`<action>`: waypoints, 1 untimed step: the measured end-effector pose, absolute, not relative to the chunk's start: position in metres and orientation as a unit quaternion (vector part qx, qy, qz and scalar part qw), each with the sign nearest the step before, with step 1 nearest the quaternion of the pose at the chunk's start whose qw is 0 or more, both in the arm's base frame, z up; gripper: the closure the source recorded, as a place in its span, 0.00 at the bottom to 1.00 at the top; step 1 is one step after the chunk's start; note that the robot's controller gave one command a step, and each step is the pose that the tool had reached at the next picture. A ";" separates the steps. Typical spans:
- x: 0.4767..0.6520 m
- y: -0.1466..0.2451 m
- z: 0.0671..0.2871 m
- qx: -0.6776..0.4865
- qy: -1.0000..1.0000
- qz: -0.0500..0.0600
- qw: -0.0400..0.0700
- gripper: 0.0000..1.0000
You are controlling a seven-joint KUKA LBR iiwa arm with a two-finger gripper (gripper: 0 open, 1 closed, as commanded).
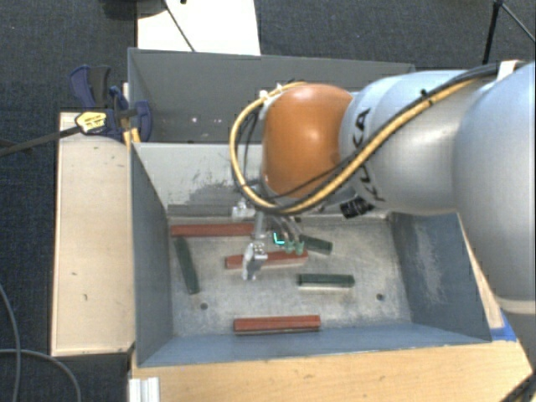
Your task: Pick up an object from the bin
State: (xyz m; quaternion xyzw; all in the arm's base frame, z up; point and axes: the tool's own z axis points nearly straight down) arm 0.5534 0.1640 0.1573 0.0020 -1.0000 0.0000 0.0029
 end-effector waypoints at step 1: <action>0.555 0.163 0.162 0.000 -1.000 -0.001 -0.001 0.00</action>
Offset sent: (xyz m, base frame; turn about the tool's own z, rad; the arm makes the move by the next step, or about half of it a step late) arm 0.0236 -0.0431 -0.0839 0.0456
